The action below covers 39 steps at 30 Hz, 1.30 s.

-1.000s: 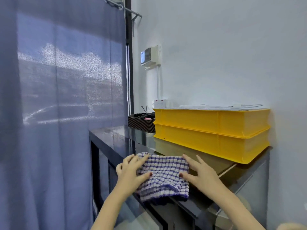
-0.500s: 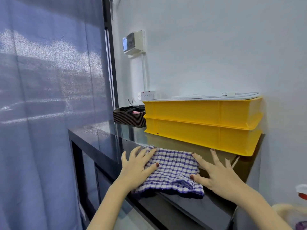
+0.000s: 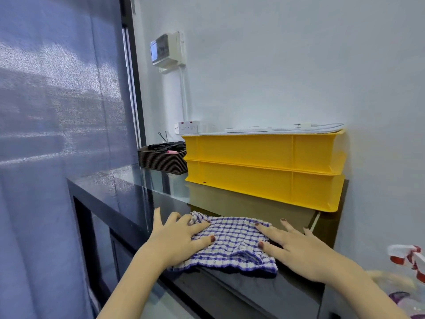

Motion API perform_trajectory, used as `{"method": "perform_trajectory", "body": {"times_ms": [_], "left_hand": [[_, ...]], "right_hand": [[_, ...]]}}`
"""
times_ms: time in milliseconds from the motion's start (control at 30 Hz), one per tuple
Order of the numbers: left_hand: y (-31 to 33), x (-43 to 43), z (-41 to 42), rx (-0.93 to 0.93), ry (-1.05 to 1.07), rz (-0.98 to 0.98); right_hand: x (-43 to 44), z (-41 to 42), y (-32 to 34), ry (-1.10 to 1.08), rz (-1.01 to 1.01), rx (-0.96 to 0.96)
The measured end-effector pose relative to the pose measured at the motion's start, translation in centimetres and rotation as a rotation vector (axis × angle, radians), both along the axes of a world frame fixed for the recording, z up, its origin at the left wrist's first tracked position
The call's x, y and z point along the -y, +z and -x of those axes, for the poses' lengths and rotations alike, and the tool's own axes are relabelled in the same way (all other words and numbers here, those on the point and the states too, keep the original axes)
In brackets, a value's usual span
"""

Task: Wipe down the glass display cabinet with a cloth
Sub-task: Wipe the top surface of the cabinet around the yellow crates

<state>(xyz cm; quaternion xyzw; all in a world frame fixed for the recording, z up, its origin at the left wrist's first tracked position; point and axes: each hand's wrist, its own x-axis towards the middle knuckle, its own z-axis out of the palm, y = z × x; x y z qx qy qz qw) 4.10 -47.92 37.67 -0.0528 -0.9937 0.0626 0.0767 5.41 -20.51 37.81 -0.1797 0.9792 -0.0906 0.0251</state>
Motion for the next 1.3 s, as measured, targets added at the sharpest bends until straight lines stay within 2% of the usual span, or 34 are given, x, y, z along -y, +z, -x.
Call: {"method": "perform_trajectory", "body": {"times_ms": [133, 200, 267, 400, 567, 633, 733, 800, 833, 933, 1033, 1167, 1300], "left_hand": [[0.7, -1.7, -1.7, -0.228, 0.118, 0.149], [0.7, -3.4, -1.8, -0.337, 0.047, 0.093], [0.3, -5.2, -1.5, -0.279, -0.024, -0.056], [-0.9, -5.1, 0.3, 0.062, -0.035, -0.172], [-0.7, -1.4, 2.7, 0.126, -0.121, -0.186], [-0.8, -0.8, 3.0, 0.124, -0.146, -0.210], [-0.5, 0.8, 3.0, -0.042, -0.157, -0.463], [-0.1, 2.4, 3.2, -0.227, -0.029, -0.452], [0.0, 3.3, 3.4, -0.241, 0.073, -0.409], [-0.2, 4.4, 4.1, -0.008, 0.248, -0.368], [-0.4, 3.7, 4.4, 0.075, 0.172, -0.414], [1.0, 2.6, 3.8, -0.067, 0.039, -0.689], [3.8, -0.4, 2.5, -0.198, 0.030, -0.630]], "right_hand": [[-1.4, -0.1, 0.3, 0.063, 0.086, -0.126], [-2.5, 0.3, 0.5, 0.073, 0.125, -0.205], [-3.5, 1.0, 0.5, 0.016, 0.087, -0.214], [-3.7, 2.2, 0.2, -0.043, -0.060, -0.055], [-3.8, 2.6, -0.1, -0.032, -0.110, -0.047], [-3.9, 2.6, -0.2, -0.029, -0.106, -0.048], [-3.9, 2.7, -0.4, -0.027, -0.105, -0.058], [-4.0, 2.7, -0.4, -0.026, -0.103, -0.061], [-4.0, 2.7, -0.5, -0.027, -0.101, -0.060], [-4.0, 2.8, -0.5, -0.031, -0.087, -0.055], [-4.0, 2.8, -0.5, -0.032, -0.075, -0.050], [-4.0, 2.7, -0.4, -0.038, -0.059, -0.053], [-4.0, 2.7, -0.5, -0.037, -0.051, -0.060]]}}
